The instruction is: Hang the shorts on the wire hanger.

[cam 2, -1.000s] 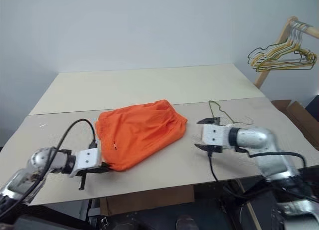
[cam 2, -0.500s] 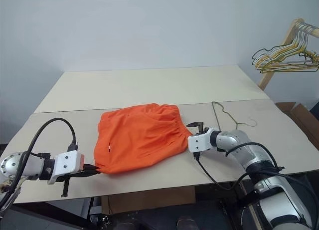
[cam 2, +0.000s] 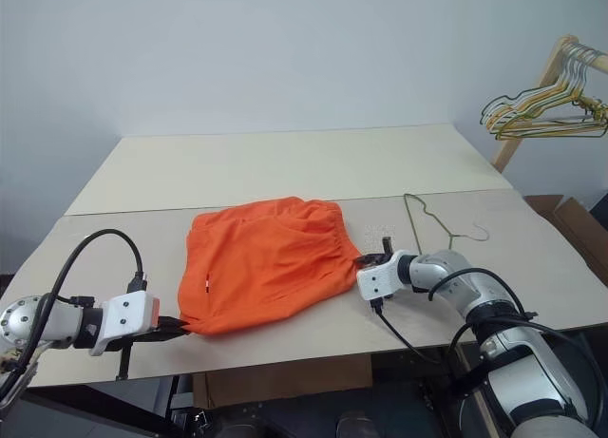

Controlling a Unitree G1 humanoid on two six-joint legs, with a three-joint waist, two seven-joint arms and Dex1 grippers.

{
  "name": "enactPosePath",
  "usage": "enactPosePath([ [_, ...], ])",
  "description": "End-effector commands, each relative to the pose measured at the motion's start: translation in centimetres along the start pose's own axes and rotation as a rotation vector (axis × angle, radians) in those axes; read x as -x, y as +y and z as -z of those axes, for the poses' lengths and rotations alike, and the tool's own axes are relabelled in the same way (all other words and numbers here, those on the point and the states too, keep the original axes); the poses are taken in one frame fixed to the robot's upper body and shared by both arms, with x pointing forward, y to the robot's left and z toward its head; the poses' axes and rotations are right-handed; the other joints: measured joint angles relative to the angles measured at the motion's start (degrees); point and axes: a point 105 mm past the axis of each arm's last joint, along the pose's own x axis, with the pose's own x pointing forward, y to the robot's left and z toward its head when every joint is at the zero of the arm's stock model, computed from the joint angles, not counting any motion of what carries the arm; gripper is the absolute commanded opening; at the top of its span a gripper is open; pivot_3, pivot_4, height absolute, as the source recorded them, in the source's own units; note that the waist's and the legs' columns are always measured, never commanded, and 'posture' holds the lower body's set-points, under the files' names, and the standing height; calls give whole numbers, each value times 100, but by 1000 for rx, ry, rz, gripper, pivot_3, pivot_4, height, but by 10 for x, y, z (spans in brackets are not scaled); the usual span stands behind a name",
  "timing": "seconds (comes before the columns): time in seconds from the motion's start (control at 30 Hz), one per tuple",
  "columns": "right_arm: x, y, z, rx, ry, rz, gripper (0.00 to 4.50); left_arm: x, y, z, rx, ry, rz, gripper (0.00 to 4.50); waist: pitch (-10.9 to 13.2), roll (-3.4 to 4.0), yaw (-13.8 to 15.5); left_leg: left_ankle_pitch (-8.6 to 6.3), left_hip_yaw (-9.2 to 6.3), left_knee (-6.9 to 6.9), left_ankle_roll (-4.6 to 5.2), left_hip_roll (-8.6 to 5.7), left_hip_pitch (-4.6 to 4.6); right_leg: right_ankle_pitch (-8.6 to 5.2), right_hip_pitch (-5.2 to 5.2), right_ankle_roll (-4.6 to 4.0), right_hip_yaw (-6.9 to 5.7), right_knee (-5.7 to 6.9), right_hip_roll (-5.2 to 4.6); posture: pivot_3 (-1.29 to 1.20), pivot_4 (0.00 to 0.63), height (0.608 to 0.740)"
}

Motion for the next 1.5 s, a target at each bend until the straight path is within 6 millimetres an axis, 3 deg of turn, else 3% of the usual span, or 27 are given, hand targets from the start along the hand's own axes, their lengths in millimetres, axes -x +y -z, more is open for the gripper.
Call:
enactPosePath([
  [0.03, 9, -15, -6, 43, -31, 28, 29, 2, 7, -6, -37, -17, -26, 0, 0, 0, -1, 0, 0, 0, 0, 0, 0, 0, 0, 0, 0, 0, 0, 45, 0, 740],
  [0.3, 44, 0, -34, -38, -126, -90, 29, 9, 0, -2, -10, -3, 3, 0, 0, 0, 35, -3, -3, -1, 4, 6, -5, 0, 0, 0, -2, -2, -2, 43, 0, 740],
  [0.43, 64, 15, -54, -124, -184, -189, 29, 16, -22, 3, 22, 27, 100, 0, 0, 0, 20, -4, 1, -4, 5, 16, -3, -3, 0, -3, -1, -3, -1, 38, 0, 740],
  [0.57, 91, 4, -76, -255, -264, -220, 29, 26, -30, -12, 60, -22, 129, 0, 4, -3, 37, -4, 10, -5, 5, 30, 7, -24, 4, -39, -1, 0, 2, 33, 0, 740],
  [0.67, 98, -14, -79, -430, -282, -231, 29, 24, -16, -23, 40, -71, 67, 0, 6, -3, 76, -4, 14, -5, 5, 34, 25, -30, 15, -43, -2, 2, 4, 32, 0, 740],
  [0.77, 97, -50, -74, -696, -356, -189, 29, 12, 25, -30, -42, -97, -105, 0, 15, -12, 152, -4, 18, -5, 4, 43, 62, -42, 23, -42, -3, -2, 21, 33, 0, 740],
  [0.83, 84, -84, -55, -798, -324, -51, 29, 4, 75, -35, -72, -87, -313, 0, 14, -14, 195, -2, 23, -4, 2, 46, 66, -34, 26, -41, -2, -5, 39, 38, 0, 740],
  [0.93, 61, -148, -9, -852, -114, 333, 29, 5, 167, -53, -79, -41, -706, 0, 8, -40, 265, 16, 33, -2, -18, 47, 58, 32, 46, -43, -6, -8, 86, 45, 0, 740],
  [1.0, 65, -193, 18, -768, 42, 646, 29, 32, 226, -87, -87, -103, -1058, 0, 1, -49, 288, 33, 19, -4, -45, 51, 7, 52, -9, -61, -14, 4, 99, 42, 0, 740],
  [1.03, 73, -211, 25, -710, 100, 785, 29, 52, 245, -106, -79, -159, -1209, 0, 0, -52, 312, 38, 12, -4, -55, 51, -25, 59, -44, -66, -19, 6, 98, 39, 0, 740],
  [1.1, 91, -238, 28, -649, 127, 991, 29, 85, 262, -132, -98, -249, -1404, 0, -10, -66, 304, 69, 3, -12, -110, 47, -129, 69, -160, -68, -21, 22, 87, 35, 0, 740],
  [1.13, 105, -253, 24, -625, 94, 1104, 29, 111, 264, -150, -123, -331, -1520, 0, -10, -66, 293, 107, 4, -20, -175, 46, -191, 79, -234, -70, -16, 60, 82, 32, 0, 740],
  [1.2, 133, -271, 9, -529, 14, 1291, 29, 151, 257, -175, -162, -476, -1638, 0, -11, -67, 232, 110, 2, -28, -186, 46, -242, 79, -319, -70, -23, 90, 69, 27, 0, 740],
  [1.3, 152, -274, -11, -403, -54, 1389, 29, 180, 236, -191, -245, -588, -1675, 0, -11, -66, 75, 97, 23, -59, -172, 30, -268, 79, -384, -70, -79, 102, 25, 21, 0, 740],
  [1.4, 152, -264, -26, -303, -84, 1370, 29, 182, 212, -188, -323, -625, -1582, 0, -14, -61, -85, 85, 34, -56, -153, 21, -277, 79, -391, -70, -153, 97, -12, 21, 0, 740],
  [1.5, 128, -236, -32, -239, -84, 1200, 29, 159, 184, -173, -375, -597, -1388, 0, -14, -61, -154, 78, 39, -32, -141, 18, -257, 79, -351, -70, -153, 85, -16, 26, 0, 740],
])
